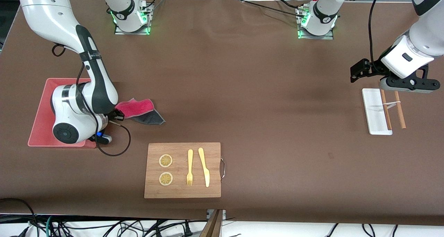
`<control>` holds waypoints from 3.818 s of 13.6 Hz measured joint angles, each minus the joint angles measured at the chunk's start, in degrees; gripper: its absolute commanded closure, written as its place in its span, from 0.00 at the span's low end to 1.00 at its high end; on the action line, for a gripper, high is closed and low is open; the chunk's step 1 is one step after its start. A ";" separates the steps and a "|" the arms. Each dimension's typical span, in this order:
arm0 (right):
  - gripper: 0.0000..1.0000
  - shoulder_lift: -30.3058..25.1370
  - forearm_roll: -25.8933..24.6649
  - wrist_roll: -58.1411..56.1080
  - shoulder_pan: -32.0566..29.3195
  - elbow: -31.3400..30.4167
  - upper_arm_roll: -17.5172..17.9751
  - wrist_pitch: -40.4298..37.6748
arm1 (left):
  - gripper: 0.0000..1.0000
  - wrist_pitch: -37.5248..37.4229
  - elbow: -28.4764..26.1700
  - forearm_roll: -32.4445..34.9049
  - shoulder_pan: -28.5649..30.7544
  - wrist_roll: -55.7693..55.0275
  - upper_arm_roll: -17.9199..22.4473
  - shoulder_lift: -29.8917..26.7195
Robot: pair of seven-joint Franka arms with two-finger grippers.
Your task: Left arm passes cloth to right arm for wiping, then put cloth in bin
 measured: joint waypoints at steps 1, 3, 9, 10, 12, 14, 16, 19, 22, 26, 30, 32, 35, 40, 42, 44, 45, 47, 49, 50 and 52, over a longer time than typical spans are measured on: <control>1.00 0.00 -0.14 0.38 0.09 0.44 1.01 0.42 | 0.00 0.00 0.01 0.00 0.19 0.00 0.05 0.00; 1.00 0.10 -0.12 5.15 0.30 0.79 4.11 2.71 | 0.00 0.00 0.01 0.00 0.55 0.07 0.10 0.00; 1.00 4.55 -0.11 28.93 2.17 0.15 15.24 14.33 | 0.00 -0.03 0.01 0.00 0.55 0.16 -0.04 -0.01; 1.00 5.35 -0.11 32.50 2.59 0.15 16.74 16.41 | 0.00 -0.03 0.01 0.00 0.55 0.17 -0.05 -0.01; 1.00 6.29 -0.11 39.23 3.25 0.14 19.78 19.83 | 0.00 -0.04 0.01 -0.01 0.44 0.17 -0.11 -0.01; 1.00 6.63 0.00 45.54 3.57 0.15 22.83 22.67 | 0.00 -0.05 0.01 -0.01 0.17 0.17 -0.22 -0.01; 1.00 6.64 0.70 49.95 3.79 0.15 25.16 24.57 | 0.00 -0.05 0.01 -0.01 0.10 0.17 -0.25 -0.01; 1.00 6.64 0.88 49.75 3.78 0.16 25.64 23.99 | 0.00 -0.08 0.01 -0.01 0.11 0.20 -0.25 -0.01; 1.00 6.62 0.88 41.04 2.61 0.21 22.44 19.12 | 0.00 -0.09 0.01 -0.01 0.07 0.23 -0.27 -0.01; 1.00 6.31 0.88 27.95 0.45 0.70 16.83 12.15 | 0.00 -0.15 0.01 -0.01 0.07 0.41 -0.28 -0.01; 1.00 4.82 0.89 16.15 -0.19 1.08 10.69 7.03 | 0.00 -0.24 0.01 -0.01 0.07 0.60 -0.28 -0.01; 1.00 4.11 0.89 10.41 -0.35 1.09 7.61 5.42 | 0.00 -0.26 0.01 -0.01 0.07 0.66 -0.29 -0.01; 1.00 2.81 0.91 2.80 -0.74 1.20 3.86 2.57 | 0.00 -0.35 0.01 -0.01 0.07 0.73 -0.29 -0.01; 1.00 -4.62 0.90 -3.13 -2.22 5.29 2.24 -10.79 | 0.00 -0.47 0.00 -0.01 0.06 0.77 -0.32 -0.01; 1.00 -7.24 0.89 -9.33 -2.45 9.48 -1.06 -19.16 | 0.00 -0.48 0.01 -0.01 0.06 0.77 -0.33 -0.01; 1.00 -8.16 0.88 -17.78 -2.71 13.38 -6.18 -25.14 | 0.00 -0.54 0.01 -0.01 0.06 0.79 -0.33 -0.01; 1.00 -8.21 0.78 -22.62 -2.83 14.39 -9.39 -26.81 | 0.00 -0.56 0.01 -0.01 0.06 0.79 -0.33 -0.01; 1.00 -7.90 0.55 -33.29 -3.13 14.62 -16.33 -27.07 | 0.00 -0.57 0.01 -0.01 0.06 0.79 -0.35 -0.01; 1.00 -6.86 0.30 -40.55 -3.88 14.55 -20.86 -25.75 | 0.00 -0.57 0.01 -0.01 0.05 0.79 -0.38 -0.01; 1.00 -6.22 0.10 -42.19 -4.26 14.30 -21.73 -24.87 | 0.00 -0.57 0.01 -0.01 0.05 0.79 -0.39 -0.01; 1.00 -4.83 -0.04 -42.77 -4.55 12.75 -22.06 -22.37 | 0.00 -0.57 0.01 -0.01 0.05 0.79 -0.41 -0.01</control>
